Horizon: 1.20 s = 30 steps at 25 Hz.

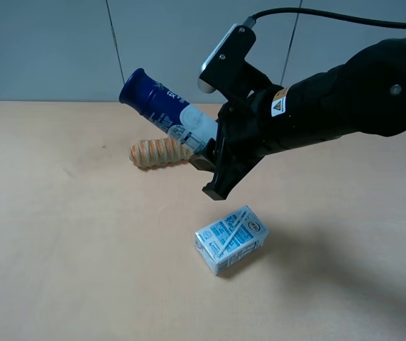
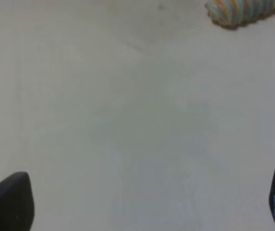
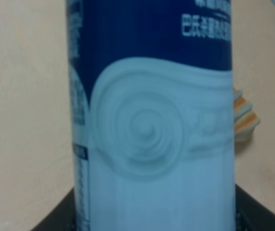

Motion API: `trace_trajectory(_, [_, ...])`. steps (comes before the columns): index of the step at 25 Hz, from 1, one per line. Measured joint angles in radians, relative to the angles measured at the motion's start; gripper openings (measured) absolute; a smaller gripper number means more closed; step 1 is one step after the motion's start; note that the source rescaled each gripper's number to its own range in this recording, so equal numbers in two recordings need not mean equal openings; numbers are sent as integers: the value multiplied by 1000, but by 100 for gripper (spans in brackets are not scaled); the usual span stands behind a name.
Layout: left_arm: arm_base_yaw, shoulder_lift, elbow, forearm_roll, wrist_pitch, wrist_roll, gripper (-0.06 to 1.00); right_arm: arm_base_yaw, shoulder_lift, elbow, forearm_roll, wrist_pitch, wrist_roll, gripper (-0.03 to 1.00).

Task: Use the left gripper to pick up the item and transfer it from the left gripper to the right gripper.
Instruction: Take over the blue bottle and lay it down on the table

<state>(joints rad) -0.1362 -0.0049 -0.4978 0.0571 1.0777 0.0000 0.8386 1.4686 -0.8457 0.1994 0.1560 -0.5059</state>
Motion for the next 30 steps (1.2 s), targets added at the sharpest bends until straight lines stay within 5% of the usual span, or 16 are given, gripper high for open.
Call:
trace_trajectory(15, [0,0,7,-3,-14,11,96,0,0,-2,0,22,92,9])
trace_trajectory(22, [0,0,7,-3,-15,11,96,-33,0,-128,-2,249,249,9])
trace_trajectory(30, [0,0,7,-3,-19,11,96,-202,0,-234,-7,455,382,9])
